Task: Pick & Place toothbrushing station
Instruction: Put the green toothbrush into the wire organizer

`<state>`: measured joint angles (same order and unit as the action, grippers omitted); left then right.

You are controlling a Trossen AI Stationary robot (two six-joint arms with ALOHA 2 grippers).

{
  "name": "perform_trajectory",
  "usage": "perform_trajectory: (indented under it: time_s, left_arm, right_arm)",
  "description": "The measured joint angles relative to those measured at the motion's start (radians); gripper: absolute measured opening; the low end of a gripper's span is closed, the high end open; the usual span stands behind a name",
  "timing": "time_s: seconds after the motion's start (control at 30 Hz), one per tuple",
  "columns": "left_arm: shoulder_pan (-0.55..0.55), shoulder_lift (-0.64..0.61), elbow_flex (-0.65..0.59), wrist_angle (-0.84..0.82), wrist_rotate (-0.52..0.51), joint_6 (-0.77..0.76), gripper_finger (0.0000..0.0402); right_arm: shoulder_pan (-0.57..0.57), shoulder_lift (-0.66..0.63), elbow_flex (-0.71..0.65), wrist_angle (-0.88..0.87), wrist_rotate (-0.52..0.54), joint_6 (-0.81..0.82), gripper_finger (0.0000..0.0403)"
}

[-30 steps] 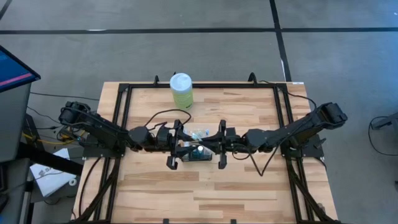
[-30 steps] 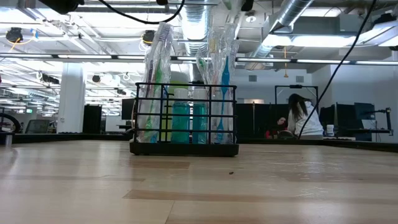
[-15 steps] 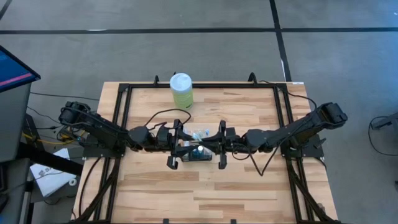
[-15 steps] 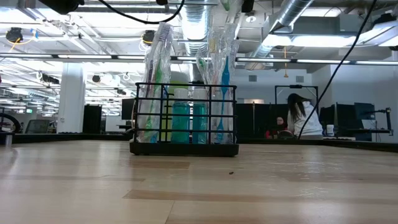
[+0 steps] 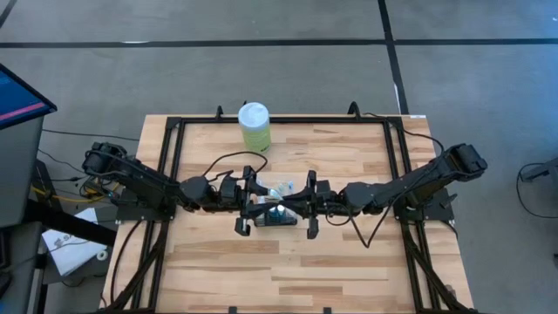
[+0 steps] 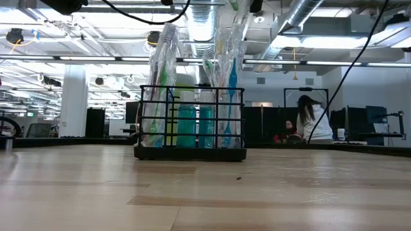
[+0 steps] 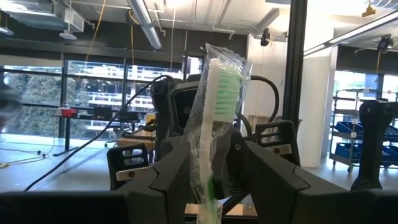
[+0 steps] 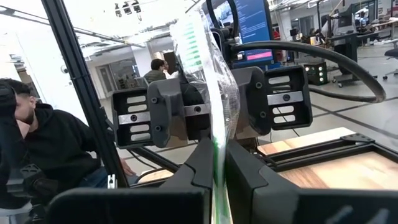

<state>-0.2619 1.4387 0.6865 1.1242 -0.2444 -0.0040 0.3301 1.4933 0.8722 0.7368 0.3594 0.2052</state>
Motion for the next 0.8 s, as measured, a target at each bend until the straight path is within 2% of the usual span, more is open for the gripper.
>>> perform_trajectory:
  time_s: [0.43,0.6,0.8]
  left_arm:
    - [0.000,0.000,0.001,-0.033,-0.017,0.018,0.0140]
    - [0.000,0.000,0.001,-0.033,0.035,0.017,0.0140]
    - [-0.001,0.000,0.001,-0.031,0.040,0.016,0.0140]
  right_arm:
    - [0.039,0.001,0.000,0.001,0.001,-0.039,0.0010]
    - [0.022,0.001,0.000,0.002,0.001,-0.024,0.0010]
    - [0.011,0.001,0.000,-0.004,0.001,-0.022,0.0010]
